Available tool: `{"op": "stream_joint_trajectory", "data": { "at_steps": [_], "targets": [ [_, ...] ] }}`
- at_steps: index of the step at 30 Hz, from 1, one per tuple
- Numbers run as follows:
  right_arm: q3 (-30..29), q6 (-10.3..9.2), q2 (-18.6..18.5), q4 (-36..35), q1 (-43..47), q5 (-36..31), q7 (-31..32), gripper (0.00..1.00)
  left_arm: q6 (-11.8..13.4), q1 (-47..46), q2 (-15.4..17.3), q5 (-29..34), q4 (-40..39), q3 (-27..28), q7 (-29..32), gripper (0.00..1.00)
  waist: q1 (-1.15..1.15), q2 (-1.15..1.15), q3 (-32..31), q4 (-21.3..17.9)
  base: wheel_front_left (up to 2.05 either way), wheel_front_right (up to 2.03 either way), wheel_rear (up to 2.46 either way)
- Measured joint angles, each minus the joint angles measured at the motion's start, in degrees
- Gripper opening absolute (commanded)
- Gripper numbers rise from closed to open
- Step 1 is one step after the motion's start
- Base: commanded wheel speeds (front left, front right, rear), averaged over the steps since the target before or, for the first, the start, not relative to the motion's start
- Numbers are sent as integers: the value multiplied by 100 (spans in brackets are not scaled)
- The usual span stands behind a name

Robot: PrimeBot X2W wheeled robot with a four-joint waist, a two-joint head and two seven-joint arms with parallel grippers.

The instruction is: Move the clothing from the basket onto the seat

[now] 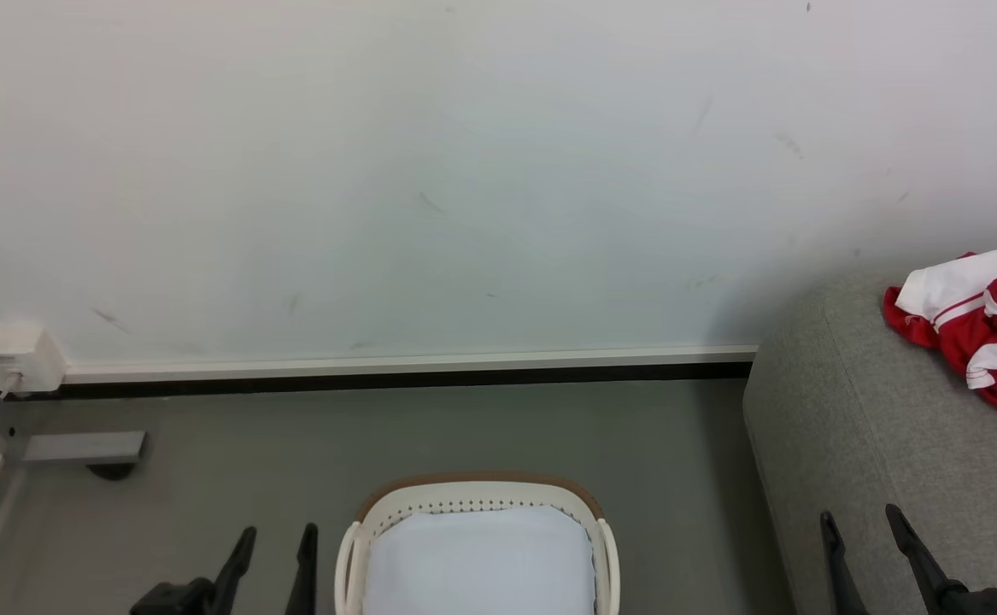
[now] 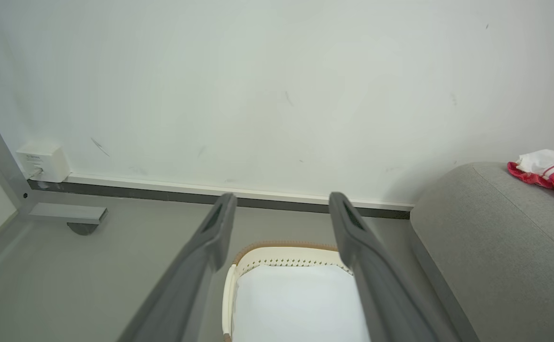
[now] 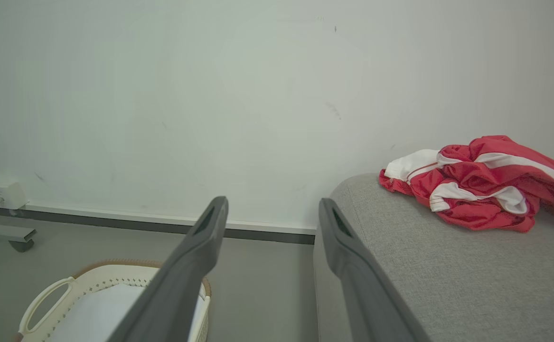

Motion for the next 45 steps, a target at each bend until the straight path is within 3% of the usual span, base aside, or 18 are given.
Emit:
{"op": "stream_joint_trajectory", "data": {
  "at_steps": [8, 14, 15, 20, 45],
  "targets": [
    [-19, 0, 9, 3, 41, 232, 0, 100, -423, 16, -322, 366, 149, 363, 0, 100, 1, 0, -11, -20, 0, 0, 0],
    [-58, 0, 10, 13, 39, 232, 0, 100, -599, 8, -481, 538, 238, 547, -1, 100, 1, 0, -14, -16, 0, 0, 0],
    [-57, 0, 11, 29, 44, 232, 2, 0, -623, 13, -494, 548, 260, 543, 0, 0, 1, 0, -15, -14, 0, 0, 0],
    [-43, 0, 53, 266, 129, 280, 63, 0, -626, 131, -588, 497, 479, 515, 29, 0, 1, 0, -13, -17, 0, 0, 0],
    [-221, 0, 66, 166, -4, 2824, 700, 0, -703, 2, -693, -1771, 312, 947, 692, 0, 2, 0, 33, -21, 0, 0, 0]
  ]
}}
